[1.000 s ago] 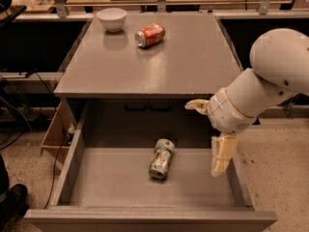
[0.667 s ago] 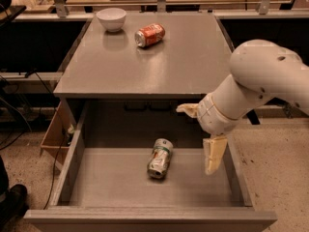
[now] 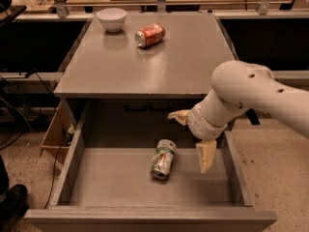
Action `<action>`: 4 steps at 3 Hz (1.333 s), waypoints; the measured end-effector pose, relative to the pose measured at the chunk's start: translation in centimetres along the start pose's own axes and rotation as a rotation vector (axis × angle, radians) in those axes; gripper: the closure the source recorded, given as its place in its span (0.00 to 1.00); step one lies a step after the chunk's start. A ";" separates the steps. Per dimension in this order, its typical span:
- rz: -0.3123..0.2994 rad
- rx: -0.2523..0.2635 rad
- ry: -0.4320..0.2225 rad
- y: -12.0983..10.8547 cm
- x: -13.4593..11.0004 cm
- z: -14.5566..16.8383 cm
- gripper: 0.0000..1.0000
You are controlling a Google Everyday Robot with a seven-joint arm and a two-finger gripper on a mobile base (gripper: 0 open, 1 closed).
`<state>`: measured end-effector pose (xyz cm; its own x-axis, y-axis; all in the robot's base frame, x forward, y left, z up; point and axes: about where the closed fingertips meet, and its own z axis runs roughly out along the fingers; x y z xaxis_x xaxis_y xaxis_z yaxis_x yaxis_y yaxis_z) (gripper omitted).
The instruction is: Pick 7up can from top drawer and place on counter
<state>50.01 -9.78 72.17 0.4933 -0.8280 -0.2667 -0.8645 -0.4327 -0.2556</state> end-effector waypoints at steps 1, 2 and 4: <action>-0.100 -0.001 -0.041 -0.8 0.5 4.1 0.00; -0.142 -0.011 -0.070 -1.3 0.6 6.7 0.00; -0.132 -0.103 -0.072 -2.3 -0.1 12.2 0.15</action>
Offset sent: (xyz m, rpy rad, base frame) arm 0.0308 0.0348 -0.0872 0.0631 -0.0096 0.2072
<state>53.11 -4.38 61.39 0.6056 -0.7356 -0.3035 -0.7952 -0.5734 -0.1972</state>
